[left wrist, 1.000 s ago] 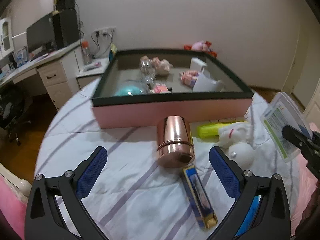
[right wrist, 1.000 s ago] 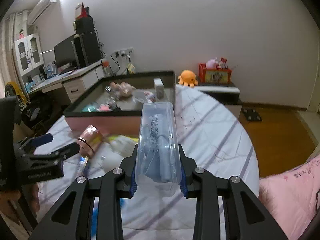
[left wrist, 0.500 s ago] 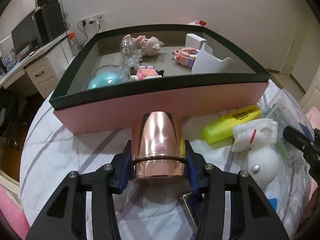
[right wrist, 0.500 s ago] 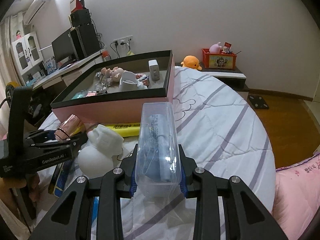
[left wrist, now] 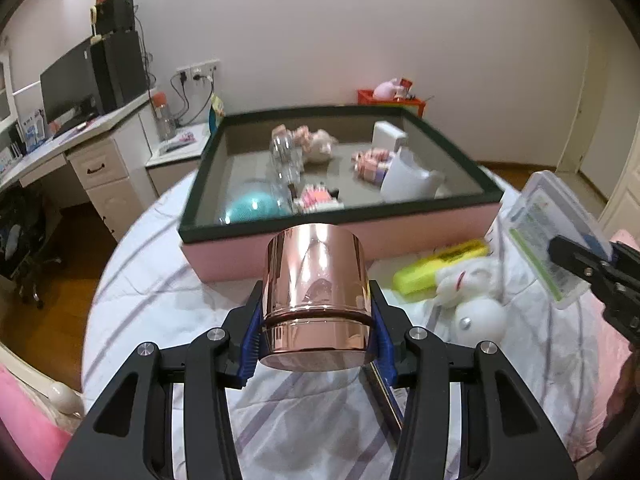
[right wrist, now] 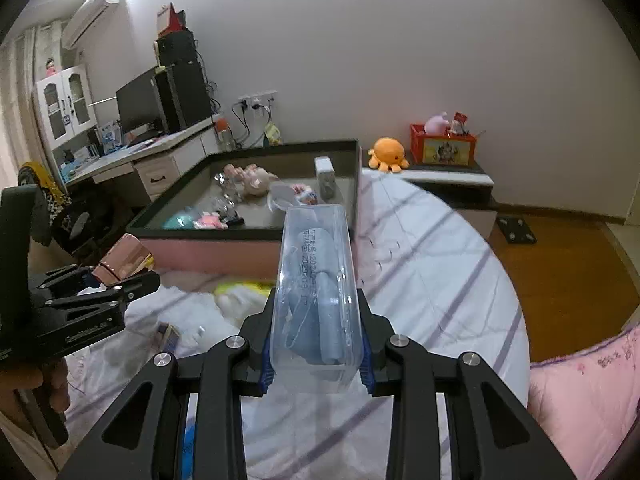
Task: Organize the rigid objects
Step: 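Carry the copper cup and clear case over the pink box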
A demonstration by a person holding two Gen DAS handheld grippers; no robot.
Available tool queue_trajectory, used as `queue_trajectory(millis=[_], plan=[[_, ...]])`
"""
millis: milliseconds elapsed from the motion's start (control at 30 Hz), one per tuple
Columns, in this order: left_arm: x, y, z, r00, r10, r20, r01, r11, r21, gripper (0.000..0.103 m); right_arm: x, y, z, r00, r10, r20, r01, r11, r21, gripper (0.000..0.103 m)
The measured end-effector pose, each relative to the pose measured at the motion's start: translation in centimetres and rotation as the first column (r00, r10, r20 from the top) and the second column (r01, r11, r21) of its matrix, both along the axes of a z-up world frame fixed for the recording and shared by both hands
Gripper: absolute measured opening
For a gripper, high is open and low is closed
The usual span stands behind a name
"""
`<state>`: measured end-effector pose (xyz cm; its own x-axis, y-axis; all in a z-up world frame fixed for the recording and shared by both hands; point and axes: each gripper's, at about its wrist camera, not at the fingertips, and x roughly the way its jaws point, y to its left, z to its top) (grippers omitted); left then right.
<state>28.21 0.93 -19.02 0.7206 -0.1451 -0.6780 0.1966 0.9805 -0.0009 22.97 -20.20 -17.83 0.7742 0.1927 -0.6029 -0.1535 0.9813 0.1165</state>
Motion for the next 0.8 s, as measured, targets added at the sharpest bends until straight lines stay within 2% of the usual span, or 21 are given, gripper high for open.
queue_trajectory(millis=[233,400,567,667,800], plan=[[0.5,1.1,3.0,0.998,0.001,0.066,-0.002,1.0,0.001,0.047,2.2,1.6,2.4,0.998,0.043,0.04,-0.042,0.999,-0.032,0.033],[4.1,1.4,4.5,0.996,-0.007,0.088,0.004,0.999,0.037,0.047,5.8,2.9,3.8,0.995,0.086,0.05,-0.083,0.995,-0.059,0.033],[9.8,2.1,4.3,0.999,-0.017,0.039,0.015,0.999,0.042,0.047,10.7,3.5,3.9,0.995,0.098,0.026,-0.095,0.99,-0.105,0.033],[13.8,2.7,3.2,1.0,0.012,-0.003,-0.011,0.997,0.074,0.047,13.8,3.1,2.8,0.997,0.068,-0.018,-0.07,0.989,-0.131,0.033],[16.9,3.4,1.5,0.998,0.03,-0.058,-0.024,0.995,0.093,0.047,16.7,2.5,1.2,0.997,0.035,-0.065,-0.044,0.987,-0.152,0.033]])
